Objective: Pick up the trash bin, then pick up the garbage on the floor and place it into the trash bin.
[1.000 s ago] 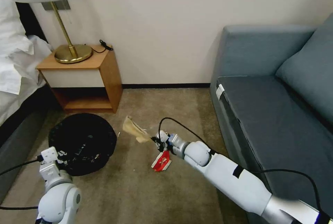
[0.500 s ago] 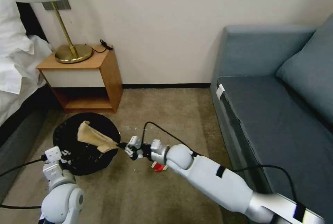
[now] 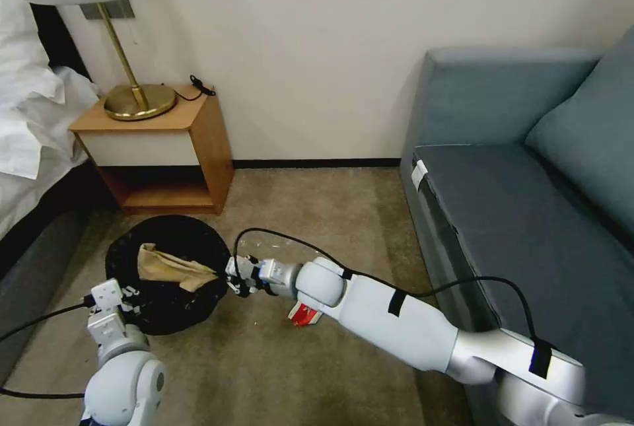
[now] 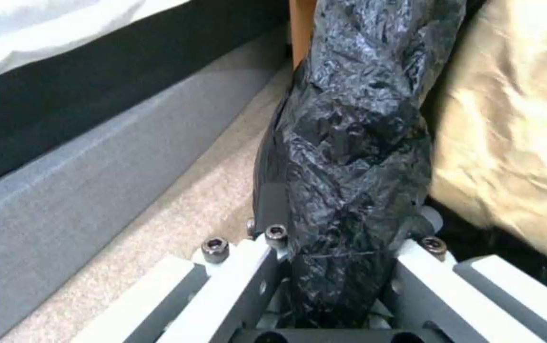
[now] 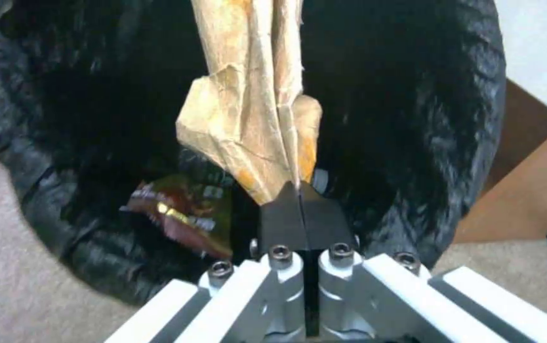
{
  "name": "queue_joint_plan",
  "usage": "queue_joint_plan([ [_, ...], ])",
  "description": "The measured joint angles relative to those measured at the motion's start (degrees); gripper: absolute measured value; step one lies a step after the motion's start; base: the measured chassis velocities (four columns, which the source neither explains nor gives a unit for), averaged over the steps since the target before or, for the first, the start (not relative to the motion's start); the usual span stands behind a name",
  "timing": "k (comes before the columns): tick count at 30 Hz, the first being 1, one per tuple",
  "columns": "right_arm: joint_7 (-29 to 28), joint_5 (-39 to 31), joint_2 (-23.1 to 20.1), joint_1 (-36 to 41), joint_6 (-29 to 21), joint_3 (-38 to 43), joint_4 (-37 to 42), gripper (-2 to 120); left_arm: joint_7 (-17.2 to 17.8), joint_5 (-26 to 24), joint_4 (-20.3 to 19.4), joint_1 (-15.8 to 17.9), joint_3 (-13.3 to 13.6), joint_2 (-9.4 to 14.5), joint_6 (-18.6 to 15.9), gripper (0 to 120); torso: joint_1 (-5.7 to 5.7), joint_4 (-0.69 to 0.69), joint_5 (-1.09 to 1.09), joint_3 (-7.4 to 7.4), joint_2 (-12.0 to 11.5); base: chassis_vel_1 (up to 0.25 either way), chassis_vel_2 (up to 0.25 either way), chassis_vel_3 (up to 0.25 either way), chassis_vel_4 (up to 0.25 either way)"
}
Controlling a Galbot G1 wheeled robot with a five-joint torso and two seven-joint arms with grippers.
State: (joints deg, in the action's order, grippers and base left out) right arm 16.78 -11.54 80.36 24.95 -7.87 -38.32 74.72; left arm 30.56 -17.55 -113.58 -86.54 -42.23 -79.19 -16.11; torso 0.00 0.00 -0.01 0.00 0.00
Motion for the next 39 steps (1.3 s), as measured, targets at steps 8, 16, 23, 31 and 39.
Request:
queue_joint_plan([
  [8, -2.8, -0.1, 2.7, 0.1, -0.4, 0.1, -1.1, 4, 0.0, 0.7, 0.0, 0.0, 0.0, -0.5, 0.0, 2, 0.00, 0.00, 0.01, 0.00, 0.0, 0.000, 0.000, 0.000, 0.000],
  [16, -7.5, -7.9, 3.9, 1.5, 6.3, -0.8, -1.7, 36, 0.0, 0.8, 0.1, 0.2, 0.0, -0.6, 0.0, 2, 0.00, 0.00, 0.00, 0.00, 0.0, 0.000, 0.000, 0.000, 0.000],
  [23, -11.5, -15.3, 3.5, 3.1, 11.4, -1.4, -0.8, 58, 0.0, 0.6, 0.3, 0.2, -0.1, -0.6, 0.0, 2, 0.00, 0.00, 0.00, 0.00, 0.0, 0.000, 0.000, 0.000, 0.000],
  [31, -14.9, -8.4, -1.2, 5.9, 3.7, 1.1, 3.1, 88, 0.0, 0.0, 0.0, -0.3, -0.5, -0.3, 0.2, 2, 0.00, -0.02, 0.01, 0.00, 0.0, 0.000, 0.000, 0.000, 0.000],
  [39, -16.3, -13.9, -1.2, 6.7, 1.5, 3.0, 6.7, 100, 0.0, -1.0, -0.4, -0.8, -0.9, 0.1, 0.2, 2, 0.00, 0.00, 0.01, 0.00, 0.0, 0.000, 0.000, 0.000, 0.000],
])
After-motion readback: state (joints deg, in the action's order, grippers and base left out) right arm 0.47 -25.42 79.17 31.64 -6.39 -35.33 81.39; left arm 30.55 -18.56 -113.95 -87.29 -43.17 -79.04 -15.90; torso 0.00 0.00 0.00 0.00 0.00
